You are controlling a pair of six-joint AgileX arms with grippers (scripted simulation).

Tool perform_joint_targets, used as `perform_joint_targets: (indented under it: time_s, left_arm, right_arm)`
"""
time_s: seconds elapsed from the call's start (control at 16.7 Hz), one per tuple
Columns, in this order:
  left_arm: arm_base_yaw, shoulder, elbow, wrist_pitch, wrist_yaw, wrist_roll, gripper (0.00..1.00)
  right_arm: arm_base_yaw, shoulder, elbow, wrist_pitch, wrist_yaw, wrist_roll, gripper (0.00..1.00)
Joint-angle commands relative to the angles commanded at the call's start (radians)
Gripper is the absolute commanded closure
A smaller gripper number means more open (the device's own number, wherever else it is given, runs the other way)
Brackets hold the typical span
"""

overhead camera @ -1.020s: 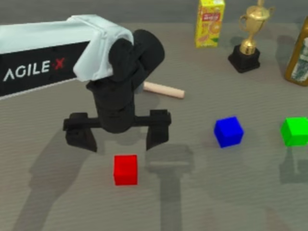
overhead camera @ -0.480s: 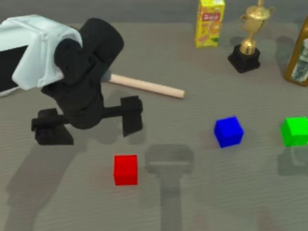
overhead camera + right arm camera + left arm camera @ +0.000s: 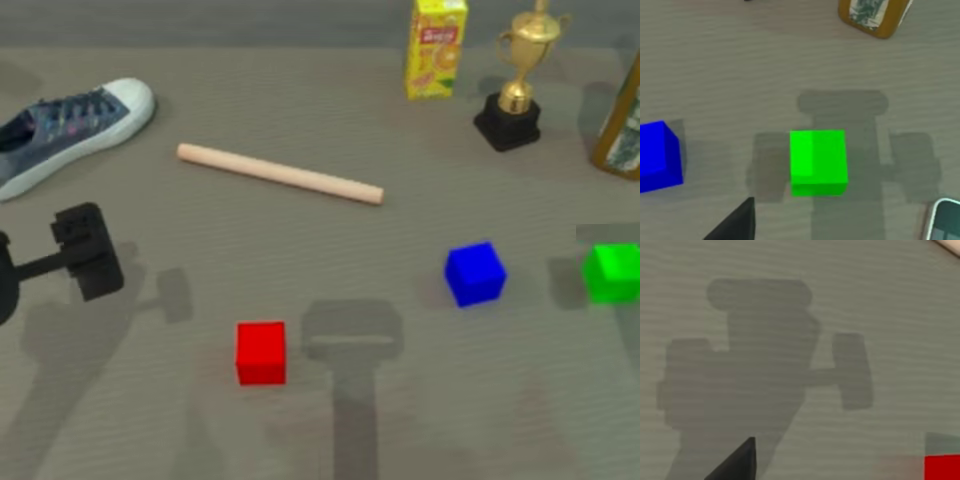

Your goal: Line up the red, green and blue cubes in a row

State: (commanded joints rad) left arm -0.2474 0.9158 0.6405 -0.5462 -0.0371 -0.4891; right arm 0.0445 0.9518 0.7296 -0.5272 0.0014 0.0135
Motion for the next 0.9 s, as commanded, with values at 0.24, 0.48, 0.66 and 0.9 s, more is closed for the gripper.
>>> perform_joint_targets:
  time_s: [0.24,0.48,0.66,0.9]
  left_arm:
    - [0.123,-0.381,-0.285,0.200,0.005,0.152,0.00]
    - [0.209,-0.664,-0.493,0.378,0.018,0.315,0.00]
    - [0.248,-0.823,-0.590,0.479,0.029,0.417,0.00]
    - [0.267,-0.914,-0.640,0.545,0.037,0.488,0.00]
  right_arm:
    - [0.020,0.413,0.287,-0.218,-0.002,0.005,0.00]
    - [0.035,0.769,0.541,-0.397,-0.002,0.010,0.00]
    - [0.041,0.954,0.683,-0.485,-0.001,0.014,0.00]
    - [0.044,1.059,0.771,-0.533,0.000,0.017,0.00]
